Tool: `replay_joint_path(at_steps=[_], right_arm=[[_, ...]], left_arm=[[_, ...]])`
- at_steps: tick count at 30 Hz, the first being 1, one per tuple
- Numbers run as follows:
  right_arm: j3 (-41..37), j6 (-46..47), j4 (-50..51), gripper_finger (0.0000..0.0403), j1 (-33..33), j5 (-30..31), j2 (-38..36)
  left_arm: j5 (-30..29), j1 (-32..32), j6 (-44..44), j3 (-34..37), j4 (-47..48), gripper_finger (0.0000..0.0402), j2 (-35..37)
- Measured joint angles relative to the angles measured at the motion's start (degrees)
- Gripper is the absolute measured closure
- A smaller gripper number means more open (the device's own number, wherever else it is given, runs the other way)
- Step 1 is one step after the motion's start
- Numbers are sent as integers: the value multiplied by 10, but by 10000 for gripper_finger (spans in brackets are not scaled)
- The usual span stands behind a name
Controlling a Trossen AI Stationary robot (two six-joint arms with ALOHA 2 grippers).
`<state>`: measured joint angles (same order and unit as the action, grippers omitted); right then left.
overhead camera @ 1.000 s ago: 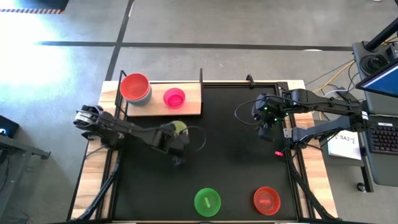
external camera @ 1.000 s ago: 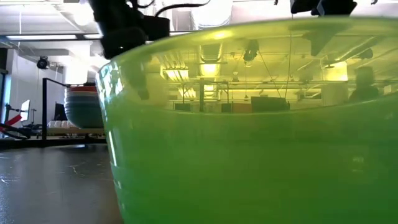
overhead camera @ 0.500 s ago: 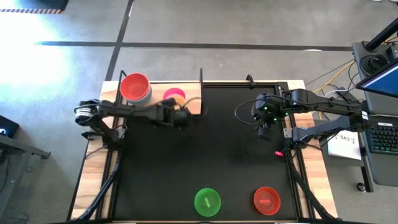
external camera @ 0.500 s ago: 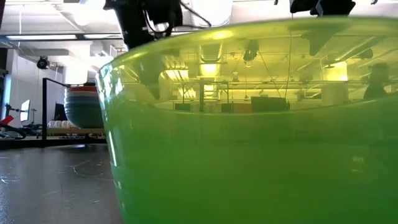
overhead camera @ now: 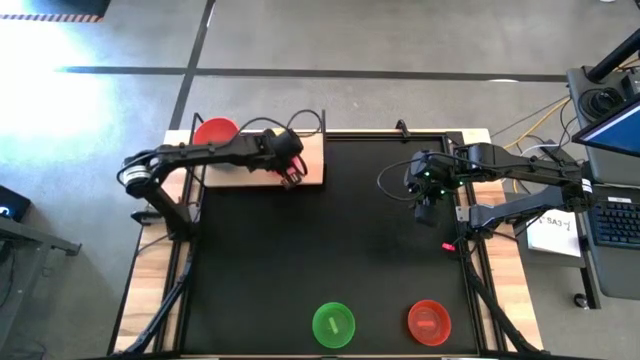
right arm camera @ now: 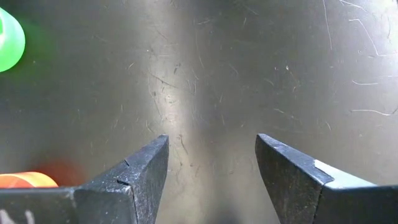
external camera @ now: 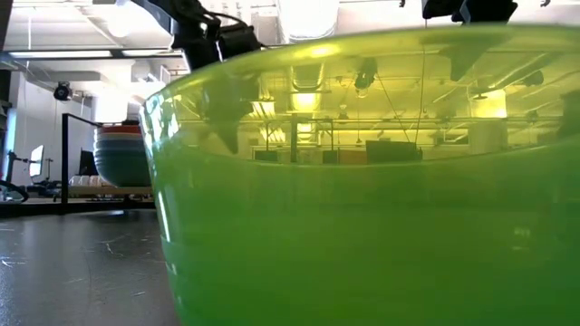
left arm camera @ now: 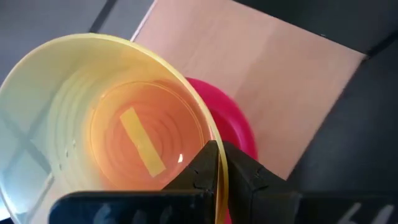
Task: Place and stack bowls onto a shelf
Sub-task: Stack the yellow transparent bowl on the pink transparent bowl on the shelf, then stack the orange transparent bowl on the yellow transparent bowl on the shelf
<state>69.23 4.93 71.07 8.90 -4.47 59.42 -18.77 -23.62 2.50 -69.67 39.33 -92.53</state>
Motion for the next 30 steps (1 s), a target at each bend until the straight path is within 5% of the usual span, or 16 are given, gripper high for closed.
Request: replay_joint_path(at_steps=[7, 19, 30], right_arm=[[0, 0, 0, 174, 0, 0, 0], [0, 0, 0, 174, 0, 0, 0], [0, 0, 0, 174, 0, 0, 0]], left_arm=[[19, -16, 12, 0, 1, 392, -1], [18, -16, 16, 1, 1, 301, -2], [60, 52, 33, 1, -11, 313, 25]])
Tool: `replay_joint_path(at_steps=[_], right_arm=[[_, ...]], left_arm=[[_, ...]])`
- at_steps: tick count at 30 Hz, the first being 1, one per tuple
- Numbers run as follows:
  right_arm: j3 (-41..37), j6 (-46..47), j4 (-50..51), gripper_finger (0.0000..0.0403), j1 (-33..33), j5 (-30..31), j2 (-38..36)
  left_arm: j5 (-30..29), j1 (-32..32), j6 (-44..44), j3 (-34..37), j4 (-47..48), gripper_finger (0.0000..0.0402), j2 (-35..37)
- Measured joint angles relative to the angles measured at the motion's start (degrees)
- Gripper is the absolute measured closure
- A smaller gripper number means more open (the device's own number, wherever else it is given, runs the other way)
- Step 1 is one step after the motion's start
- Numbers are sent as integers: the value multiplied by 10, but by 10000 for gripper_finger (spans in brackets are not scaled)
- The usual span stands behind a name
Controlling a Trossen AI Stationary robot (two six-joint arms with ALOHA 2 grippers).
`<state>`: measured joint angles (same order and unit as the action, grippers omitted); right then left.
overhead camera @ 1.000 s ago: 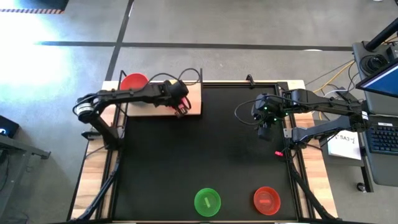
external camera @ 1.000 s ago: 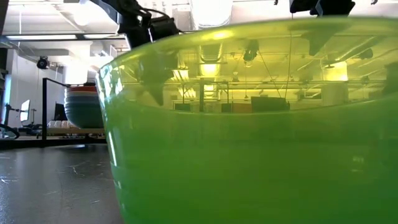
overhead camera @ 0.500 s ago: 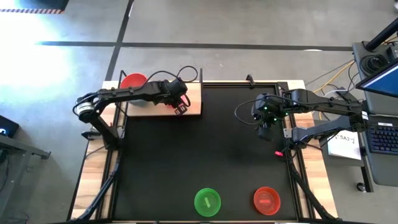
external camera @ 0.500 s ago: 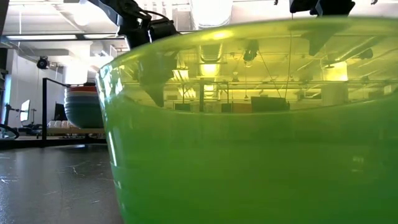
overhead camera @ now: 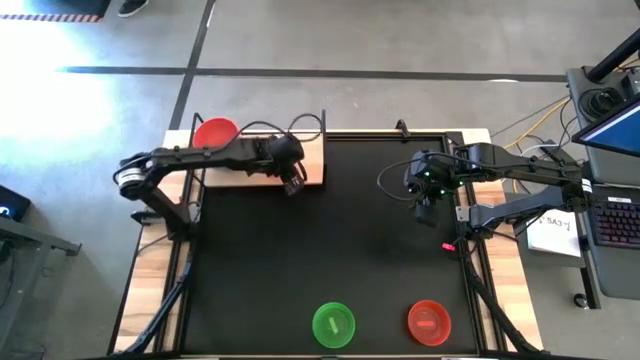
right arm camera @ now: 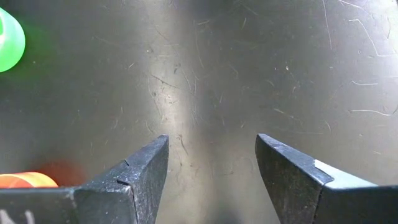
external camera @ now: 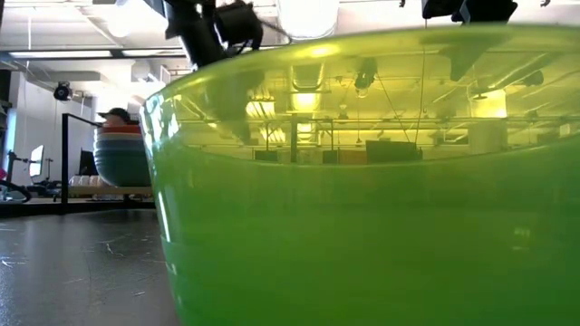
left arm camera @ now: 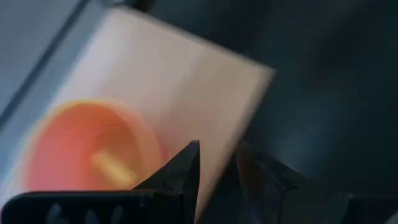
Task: Place and stack bowls onto a shelf
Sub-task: Stack the orange transparent bowl on the yellow transparent bowl on the shelf
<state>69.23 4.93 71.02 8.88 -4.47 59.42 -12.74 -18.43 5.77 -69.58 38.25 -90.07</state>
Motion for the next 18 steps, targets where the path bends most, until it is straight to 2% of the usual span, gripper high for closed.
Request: replay_joint_path(at_steps=[8, 12, 18], right_arm=[[0, 0, 0, 174, 0, 0, 0], [0, -48, 3, 174, 1, -13, -1], [0, -56, 0, 174, 0, 5, 4]], left_arm=[[25, 166, 28, 0, -52, 327, 5], [25, 253, 55, 0, -89, 327, 5], [17, 343, 97, -14, -102, 327, 5]])
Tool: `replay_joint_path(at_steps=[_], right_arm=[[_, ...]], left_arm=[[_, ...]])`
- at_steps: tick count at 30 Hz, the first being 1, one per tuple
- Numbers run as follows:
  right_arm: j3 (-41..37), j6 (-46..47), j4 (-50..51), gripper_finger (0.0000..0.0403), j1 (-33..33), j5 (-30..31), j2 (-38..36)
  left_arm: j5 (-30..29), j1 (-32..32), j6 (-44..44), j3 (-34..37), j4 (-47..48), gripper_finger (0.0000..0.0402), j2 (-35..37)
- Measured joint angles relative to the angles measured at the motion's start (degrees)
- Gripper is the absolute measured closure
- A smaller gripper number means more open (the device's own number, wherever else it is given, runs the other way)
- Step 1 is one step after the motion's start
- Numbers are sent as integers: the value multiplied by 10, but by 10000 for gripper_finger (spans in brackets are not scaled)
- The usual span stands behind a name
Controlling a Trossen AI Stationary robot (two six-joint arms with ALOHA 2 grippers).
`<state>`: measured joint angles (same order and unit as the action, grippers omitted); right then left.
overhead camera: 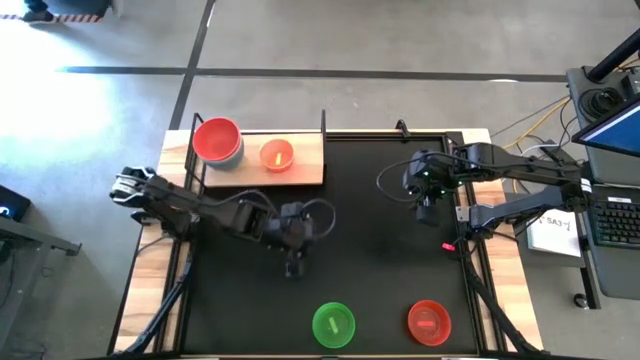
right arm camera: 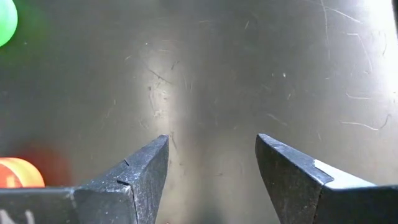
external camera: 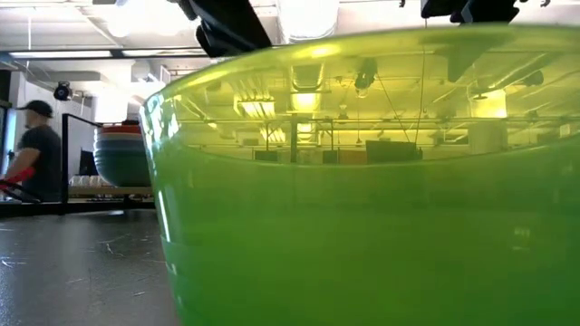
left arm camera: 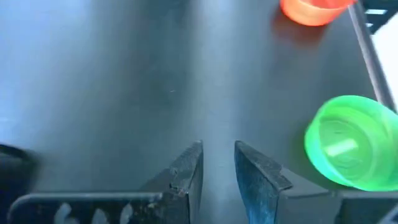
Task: Place and stack bowls onto a shelf
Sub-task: Stack the orange transparent bowl on the yellow transparent bowl on the shelf
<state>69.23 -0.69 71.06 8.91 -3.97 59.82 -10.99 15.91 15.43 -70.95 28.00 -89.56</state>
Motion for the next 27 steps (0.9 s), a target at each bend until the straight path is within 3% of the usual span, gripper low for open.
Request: replay_joint_path(at_steps=[4, 10, 18, 27], right_arm=[[0, 0, -1, 174, 0, 0, 0], [0, -32, -39, 174, 0, -1, 1], [0, 63, -206, 174, 0, -2, 3], [0, 166, -292, 174, 0, -6, 16]], left_arm=[[-42, 41, 22, 1, -17, 327, 0], [-46, 69, 49, 3, -25, 327, -1], [-112, 85, 80, 21, -50, 327, -1], [-181, 100, 117, 51, -55, 327, -3]])
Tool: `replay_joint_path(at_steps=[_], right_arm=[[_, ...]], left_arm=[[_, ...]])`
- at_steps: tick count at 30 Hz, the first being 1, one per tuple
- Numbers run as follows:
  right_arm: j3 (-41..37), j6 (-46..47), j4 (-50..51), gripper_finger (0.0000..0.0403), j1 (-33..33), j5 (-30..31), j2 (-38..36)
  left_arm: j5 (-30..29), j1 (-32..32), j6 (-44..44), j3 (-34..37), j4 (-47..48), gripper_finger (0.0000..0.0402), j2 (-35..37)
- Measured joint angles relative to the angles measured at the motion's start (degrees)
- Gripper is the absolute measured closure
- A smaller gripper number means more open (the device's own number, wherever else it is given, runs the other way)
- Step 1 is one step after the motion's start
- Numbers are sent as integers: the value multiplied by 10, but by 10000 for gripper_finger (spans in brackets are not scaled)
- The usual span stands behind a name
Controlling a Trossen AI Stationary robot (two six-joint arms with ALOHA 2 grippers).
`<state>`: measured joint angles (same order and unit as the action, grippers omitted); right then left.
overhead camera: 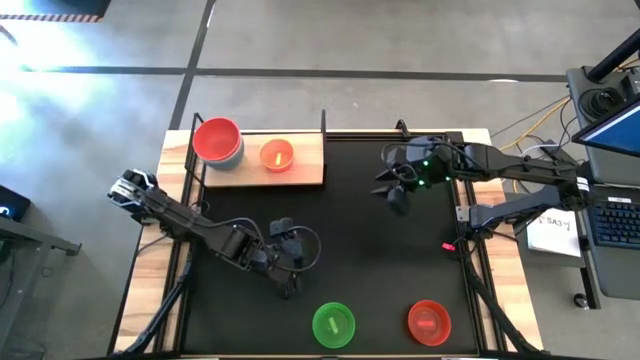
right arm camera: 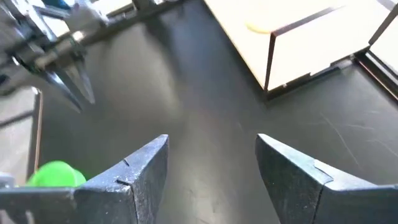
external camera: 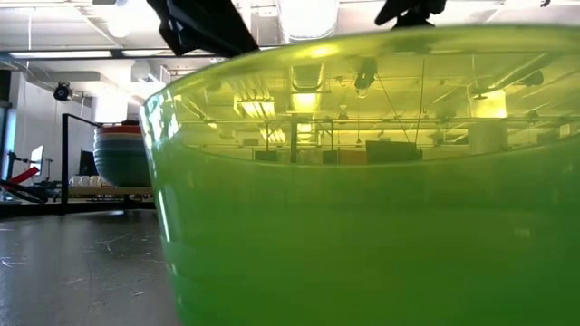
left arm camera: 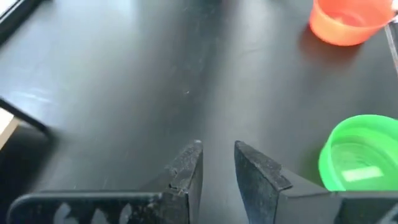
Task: Place and stack bowls onto a shelf
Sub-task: Stack the orange transparent bowl on the yellow transparent bowl on the shelf
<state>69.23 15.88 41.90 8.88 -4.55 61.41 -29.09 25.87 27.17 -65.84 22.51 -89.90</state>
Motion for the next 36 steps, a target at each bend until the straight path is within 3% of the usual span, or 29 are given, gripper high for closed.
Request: replay_joint_path(at_steps=[7, 13, 16, 22, 27, 36], right_arm=[[0, -7, -41, 174, 0, 7, 37], [13, 7, -45, 174, 0, -4, 85], [35, 36, 18, 174, 0, -5, 108], [78, 140, 245, 174, -15, -18, 136], [45, 208, 315, 174, -74, -19, 133], [-27, 272, 257, 174, -257, -19, 122]], left_arm=[[-44, 0, 25, 18, -8, 327, 0], [-45, 0, 34, 18, -10, 327, 0], [-51, 0, 37, 18, -11, 327, 0], [-78, 0, 39, 19, -11, 327, 0], [-86, 0, 37, 22, -12, 327, 0], [-101, 0, 69, 50, -11, 327, 0]])
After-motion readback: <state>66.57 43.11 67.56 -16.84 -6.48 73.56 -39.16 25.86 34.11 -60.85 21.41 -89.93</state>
